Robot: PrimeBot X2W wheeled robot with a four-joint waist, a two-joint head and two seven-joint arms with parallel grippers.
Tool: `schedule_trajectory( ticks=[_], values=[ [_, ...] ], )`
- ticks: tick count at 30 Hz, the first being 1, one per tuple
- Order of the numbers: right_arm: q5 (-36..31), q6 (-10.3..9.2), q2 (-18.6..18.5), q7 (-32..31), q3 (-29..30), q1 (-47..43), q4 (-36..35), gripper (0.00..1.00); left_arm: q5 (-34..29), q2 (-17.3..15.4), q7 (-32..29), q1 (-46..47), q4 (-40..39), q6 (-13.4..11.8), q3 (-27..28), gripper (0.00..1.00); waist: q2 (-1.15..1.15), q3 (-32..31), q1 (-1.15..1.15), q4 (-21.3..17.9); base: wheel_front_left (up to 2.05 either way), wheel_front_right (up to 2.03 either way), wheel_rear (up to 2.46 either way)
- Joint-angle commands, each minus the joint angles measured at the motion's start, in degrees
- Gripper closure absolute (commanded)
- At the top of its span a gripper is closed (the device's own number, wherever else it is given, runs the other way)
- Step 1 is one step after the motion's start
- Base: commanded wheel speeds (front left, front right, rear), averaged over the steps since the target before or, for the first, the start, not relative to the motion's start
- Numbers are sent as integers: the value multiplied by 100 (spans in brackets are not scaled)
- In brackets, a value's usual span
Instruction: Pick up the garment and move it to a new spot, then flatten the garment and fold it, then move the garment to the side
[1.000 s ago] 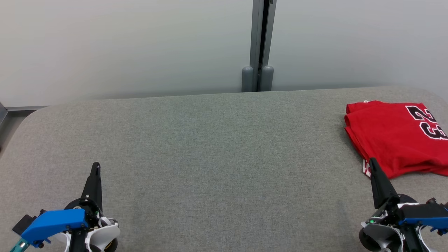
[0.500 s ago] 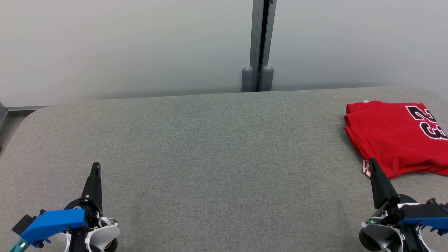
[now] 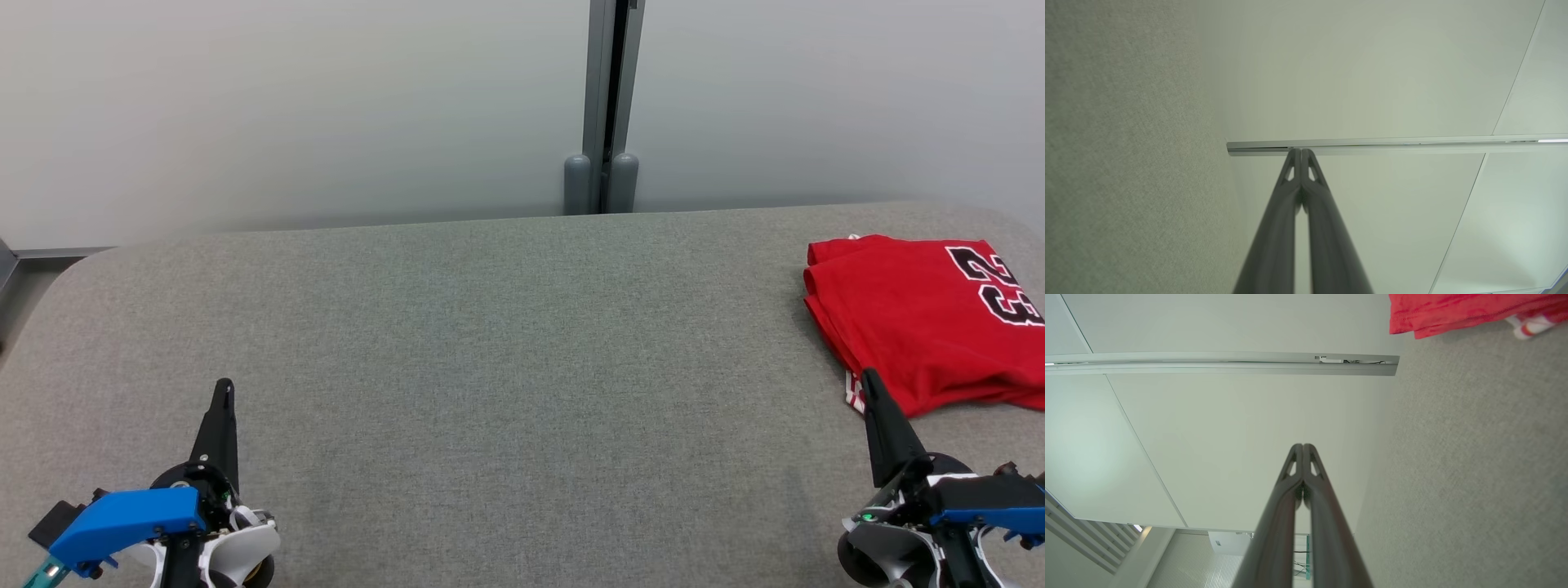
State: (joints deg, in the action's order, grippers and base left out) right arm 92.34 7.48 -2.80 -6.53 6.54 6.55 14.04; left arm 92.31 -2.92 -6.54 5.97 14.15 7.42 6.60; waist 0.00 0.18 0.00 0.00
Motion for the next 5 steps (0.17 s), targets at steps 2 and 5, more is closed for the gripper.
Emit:
schedule_trajectory(
  ticks=[2, 5],
  values=[
    [16, 2, -15, -20, 12, -71, -19, 100, 16, 12, -21, 54, -22, 24, 10, 100, 0, 0, 0, 0, 0, 0, 0],
    [16, 2, -15, -20, 12, -70, -19, 100, 16, 12, -21, 54, -23, 24, 9, 100, 0, 0, 0, 0, 0, 0, 0]
  ],
)
